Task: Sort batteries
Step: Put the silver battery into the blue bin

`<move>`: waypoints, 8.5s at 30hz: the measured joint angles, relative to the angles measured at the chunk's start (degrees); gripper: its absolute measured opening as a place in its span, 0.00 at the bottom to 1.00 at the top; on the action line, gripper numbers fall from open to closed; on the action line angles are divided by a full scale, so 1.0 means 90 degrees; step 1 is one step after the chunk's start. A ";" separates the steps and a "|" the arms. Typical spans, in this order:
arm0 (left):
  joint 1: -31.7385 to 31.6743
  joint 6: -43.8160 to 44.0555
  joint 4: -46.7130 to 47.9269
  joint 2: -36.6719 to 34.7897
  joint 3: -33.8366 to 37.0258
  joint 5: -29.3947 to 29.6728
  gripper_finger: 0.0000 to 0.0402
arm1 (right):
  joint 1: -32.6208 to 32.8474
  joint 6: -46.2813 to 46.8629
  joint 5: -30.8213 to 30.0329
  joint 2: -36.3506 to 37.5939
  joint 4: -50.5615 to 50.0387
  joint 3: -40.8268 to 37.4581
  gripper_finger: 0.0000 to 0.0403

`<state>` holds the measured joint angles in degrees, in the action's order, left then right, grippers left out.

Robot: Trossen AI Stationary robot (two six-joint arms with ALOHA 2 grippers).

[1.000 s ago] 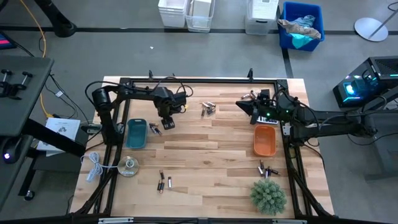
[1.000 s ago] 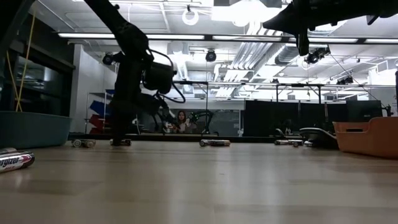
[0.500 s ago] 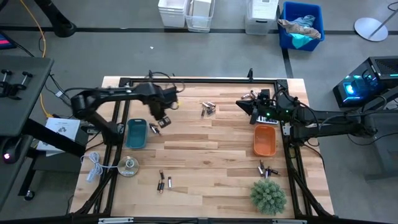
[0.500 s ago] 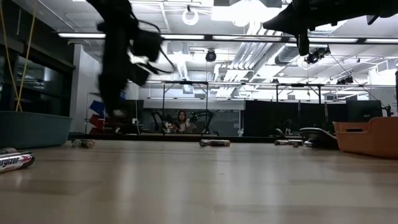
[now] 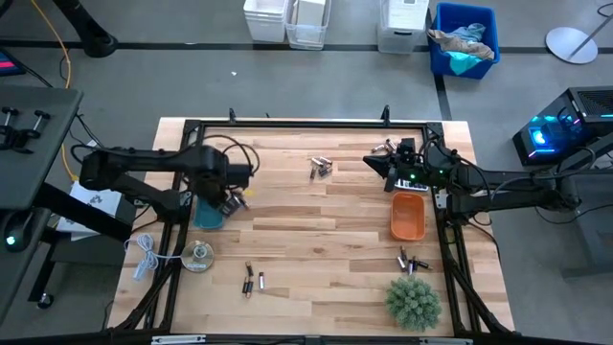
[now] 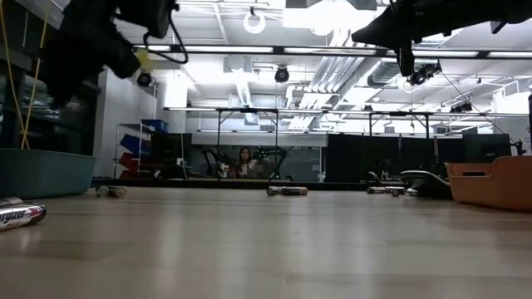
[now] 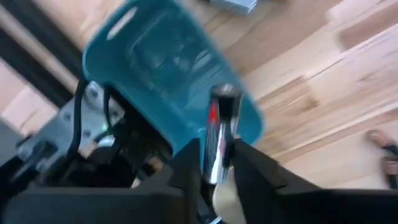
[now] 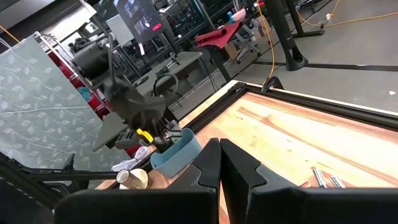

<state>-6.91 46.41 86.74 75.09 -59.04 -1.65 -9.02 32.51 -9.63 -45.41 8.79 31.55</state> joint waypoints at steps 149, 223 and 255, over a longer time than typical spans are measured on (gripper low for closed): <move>-0.2272 -0.9800 -0.5400 0.5868 -0.4382 -0.0395 0.31 | 0.0000 0.0565 -0.0915 0.0000 -0.0240 0.0000 0.00; -0.1472 -0.1292 -0.6999 0.5543 -0.3205 0.2045 0.55 | -0.0012 0.0563 -0.1246 -0.0003 -0.0743 0.0000 0.00; -0.1291 -0.3774 -0.6250 0.5809 -0.3252 0.1645 0.08 | -0.0012 0.0862 -0.1248 -0.0002 -0.0757 0.0000 0.00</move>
<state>-18.53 12.44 30.49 127.37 -88.31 13.15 -9.13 40.27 -20.86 -45.43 1.98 31.55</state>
